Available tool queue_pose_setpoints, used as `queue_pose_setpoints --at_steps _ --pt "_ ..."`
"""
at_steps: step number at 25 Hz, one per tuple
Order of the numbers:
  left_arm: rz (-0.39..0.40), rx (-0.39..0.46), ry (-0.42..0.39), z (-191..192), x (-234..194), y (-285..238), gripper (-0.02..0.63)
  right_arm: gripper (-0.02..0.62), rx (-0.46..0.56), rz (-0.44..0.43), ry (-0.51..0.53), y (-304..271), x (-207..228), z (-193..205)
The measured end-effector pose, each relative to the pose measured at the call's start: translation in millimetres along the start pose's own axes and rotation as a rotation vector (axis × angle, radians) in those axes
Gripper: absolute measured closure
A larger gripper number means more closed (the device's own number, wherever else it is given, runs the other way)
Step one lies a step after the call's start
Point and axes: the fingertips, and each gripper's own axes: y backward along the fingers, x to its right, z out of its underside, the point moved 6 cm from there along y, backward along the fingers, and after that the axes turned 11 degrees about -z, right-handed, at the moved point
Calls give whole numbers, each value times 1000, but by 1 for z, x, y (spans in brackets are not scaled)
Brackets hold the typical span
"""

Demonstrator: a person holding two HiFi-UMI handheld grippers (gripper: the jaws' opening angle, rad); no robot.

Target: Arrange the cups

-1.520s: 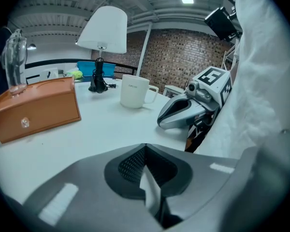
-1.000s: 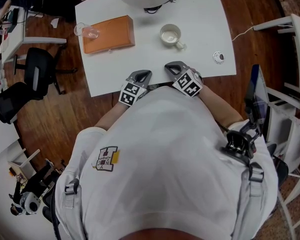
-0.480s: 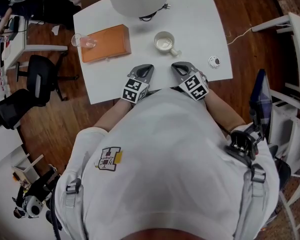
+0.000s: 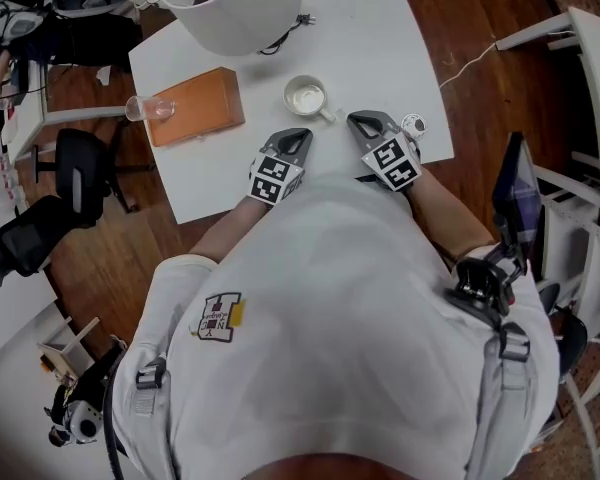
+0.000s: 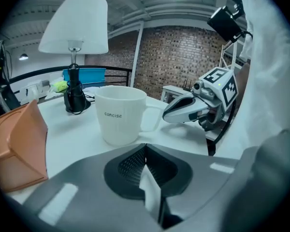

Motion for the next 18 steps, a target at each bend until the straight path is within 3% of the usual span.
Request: queue_pose_setpoints --at_steps 7,18 --pt "-73 -31 38 -1 -11 -1 606 589 -69 -134 230 -18 10 -24" --pt "-112 -39 60 3 -21 10 606 594 -63 -241 266 -52 -44 -34"
